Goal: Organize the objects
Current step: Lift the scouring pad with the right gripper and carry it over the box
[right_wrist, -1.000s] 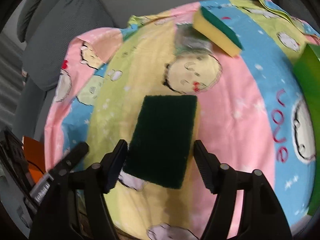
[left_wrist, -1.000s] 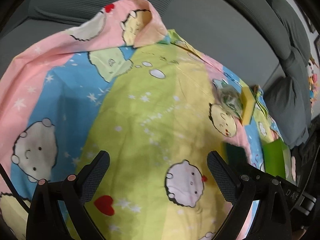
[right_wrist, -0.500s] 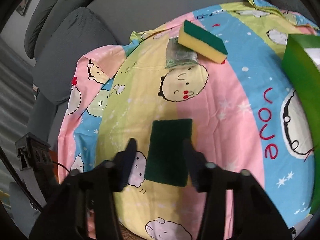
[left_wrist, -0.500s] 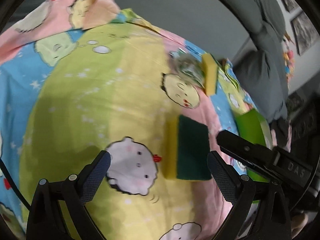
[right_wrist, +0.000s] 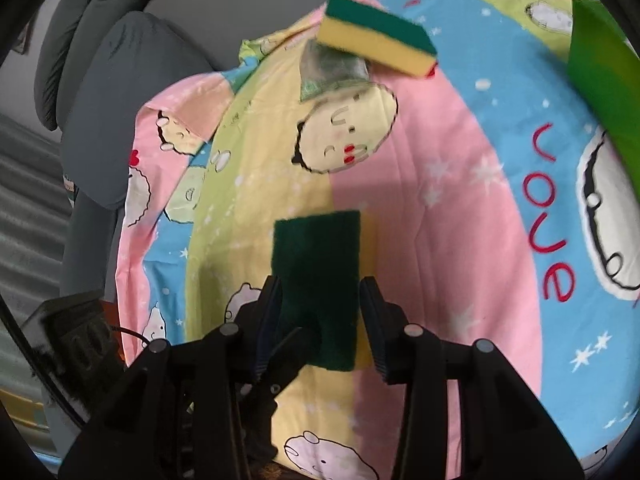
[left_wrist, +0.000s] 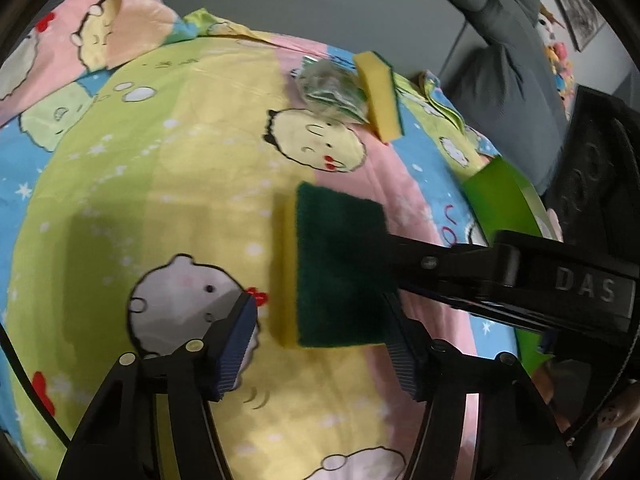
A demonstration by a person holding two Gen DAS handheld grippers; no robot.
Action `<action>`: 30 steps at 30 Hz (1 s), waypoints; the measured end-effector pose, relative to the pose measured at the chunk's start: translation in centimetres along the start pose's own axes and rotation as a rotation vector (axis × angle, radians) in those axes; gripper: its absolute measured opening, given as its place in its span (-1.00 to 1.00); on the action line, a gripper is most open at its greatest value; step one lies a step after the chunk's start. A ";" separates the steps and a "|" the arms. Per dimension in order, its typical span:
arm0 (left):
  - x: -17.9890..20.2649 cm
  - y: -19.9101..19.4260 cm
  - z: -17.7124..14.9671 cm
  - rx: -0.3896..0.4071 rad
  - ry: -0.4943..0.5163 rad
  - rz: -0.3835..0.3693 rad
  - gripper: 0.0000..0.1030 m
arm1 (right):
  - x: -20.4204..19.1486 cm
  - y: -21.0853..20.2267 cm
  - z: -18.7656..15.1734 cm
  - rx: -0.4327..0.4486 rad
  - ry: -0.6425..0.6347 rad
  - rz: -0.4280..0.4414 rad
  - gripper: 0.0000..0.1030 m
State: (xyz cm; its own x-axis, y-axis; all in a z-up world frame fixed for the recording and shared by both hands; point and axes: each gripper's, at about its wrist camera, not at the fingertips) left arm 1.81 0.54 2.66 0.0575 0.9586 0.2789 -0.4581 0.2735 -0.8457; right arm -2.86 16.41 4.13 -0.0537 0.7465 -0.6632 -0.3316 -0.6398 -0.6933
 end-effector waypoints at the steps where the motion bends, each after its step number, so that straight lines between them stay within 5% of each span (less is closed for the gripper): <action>1: 0.2 0.0 0.0 0.001 0.004 -0.004 0.22 | 0.1 0.1 0.0 -0.003 -0.001 0.002 -0.21; 12: 3.6 -1.2 -0.3 0.056 0.107 0.008 0.21 | 0.2 -1.8 0.1 0.020 -0.015 0.067 -0.19; 23: 11.7 -7.0 -0.1 0.326 0.308 0.076 0.22 | -0.6 -11.7 -0.8 0.290 -0.074 0.176 -0.17; 30: 17.0 -8.0 -0.3 0.365 0.427 -0.022 0.22 | 1.5 -18.1 -2.3 0.478 -0.030 0.174 -0.16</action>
State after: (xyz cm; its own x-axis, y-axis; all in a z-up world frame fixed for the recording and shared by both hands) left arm 6.75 14.68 14.03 0.3898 0.9206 0.0220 -0.7255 0.3217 -0.6084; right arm 5.27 28.70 15.05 -0.1717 0.6456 -0.7442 -0.7086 -0.6057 -0.3620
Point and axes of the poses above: each gripper's, at about its wrist camera, not at the fingertips, and y roughly the way its jaws point, x to its right, z to its top, and after that the axes turned 10 degrees about z, right-handed
